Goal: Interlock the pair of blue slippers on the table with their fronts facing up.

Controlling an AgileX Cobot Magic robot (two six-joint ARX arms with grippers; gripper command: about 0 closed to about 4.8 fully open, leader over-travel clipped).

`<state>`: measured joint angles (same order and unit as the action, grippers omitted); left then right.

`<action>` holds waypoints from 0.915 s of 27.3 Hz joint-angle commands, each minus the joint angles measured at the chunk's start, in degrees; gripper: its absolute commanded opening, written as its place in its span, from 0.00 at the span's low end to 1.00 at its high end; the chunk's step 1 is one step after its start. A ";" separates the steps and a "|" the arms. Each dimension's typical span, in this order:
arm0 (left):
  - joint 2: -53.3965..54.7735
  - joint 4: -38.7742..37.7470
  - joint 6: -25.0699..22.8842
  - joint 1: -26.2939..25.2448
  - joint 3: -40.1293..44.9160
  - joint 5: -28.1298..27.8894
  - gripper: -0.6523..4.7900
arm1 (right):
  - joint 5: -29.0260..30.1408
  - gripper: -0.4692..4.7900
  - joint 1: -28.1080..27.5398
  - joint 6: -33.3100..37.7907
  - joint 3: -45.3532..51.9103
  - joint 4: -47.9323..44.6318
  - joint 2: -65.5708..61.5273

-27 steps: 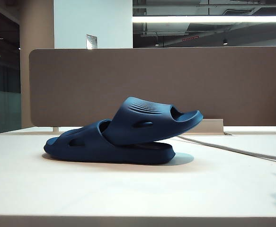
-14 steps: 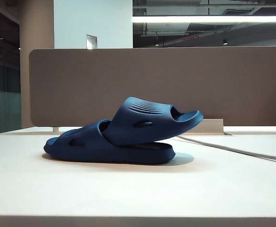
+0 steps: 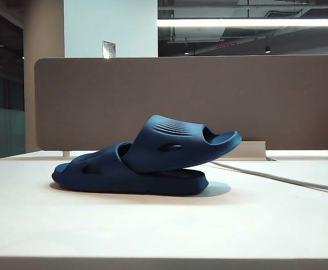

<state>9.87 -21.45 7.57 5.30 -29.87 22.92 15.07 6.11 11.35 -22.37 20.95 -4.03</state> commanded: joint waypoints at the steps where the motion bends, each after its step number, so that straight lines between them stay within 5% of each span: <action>1: 0.04 3.02 0.44 0.07 1.79 0.20 0.11 | 0.02 0.35 0.07 0.66 0.33 -2.78 -0.02; 14: 0.09 8.50 5.33 0.04 11.37 -4.98 0.11 | -0.09 0.34 0.07 0.63 8.44 -5.62 -0.02; 22: 0.09 11.30 11.78 0.04 15.37 -7.69 0.11 | -2.12 0.30 0.09 0.63 14.45 -21.03 0.00; 25: 0.09 15.58 13.29 0.07 17.92 -7.69 0.11 | -2.49 0.09 0.07 0.59 16.65 -24.63 0.00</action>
<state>9.96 -9.21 19.62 5.28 -12.73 15.38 13.06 6.11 11.99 -6.26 -0.62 -4.01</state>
